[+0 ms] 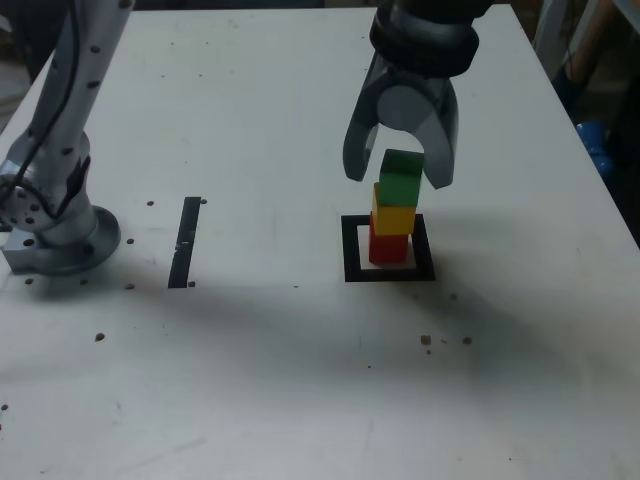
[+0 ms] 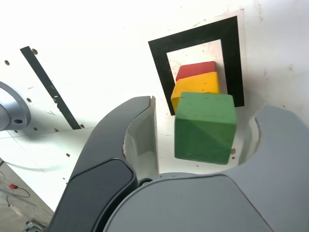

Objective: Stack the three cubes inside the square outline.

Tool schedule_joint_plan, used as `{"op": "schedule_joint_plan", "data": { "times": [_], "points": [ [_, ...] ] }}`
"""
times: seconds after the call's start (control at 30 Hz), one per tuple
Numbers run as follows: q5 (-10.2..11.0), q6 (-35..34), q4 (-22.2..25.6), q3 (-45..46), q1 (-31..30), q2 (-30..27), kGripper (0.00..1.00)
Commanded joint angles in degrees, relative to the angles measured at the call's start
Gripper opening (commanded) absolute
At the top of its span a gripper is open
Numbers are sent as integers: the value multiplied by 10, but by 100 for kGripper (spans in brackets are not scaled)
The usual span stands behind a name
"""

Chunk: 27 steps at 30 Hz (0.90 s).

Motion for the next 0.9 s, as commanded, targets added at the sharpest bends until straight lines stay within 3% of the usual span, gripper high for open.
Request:
{"op": "schedule_joint_plan", "data": {
  "times": [0.0,0.43,0.87],
  "points": [
    [3,-3,6,8,1,-19,100],
    [41,-36,-13,185,1,-172,100],
    [40,-37,-131,433,4,-282,100]
  ]
}}
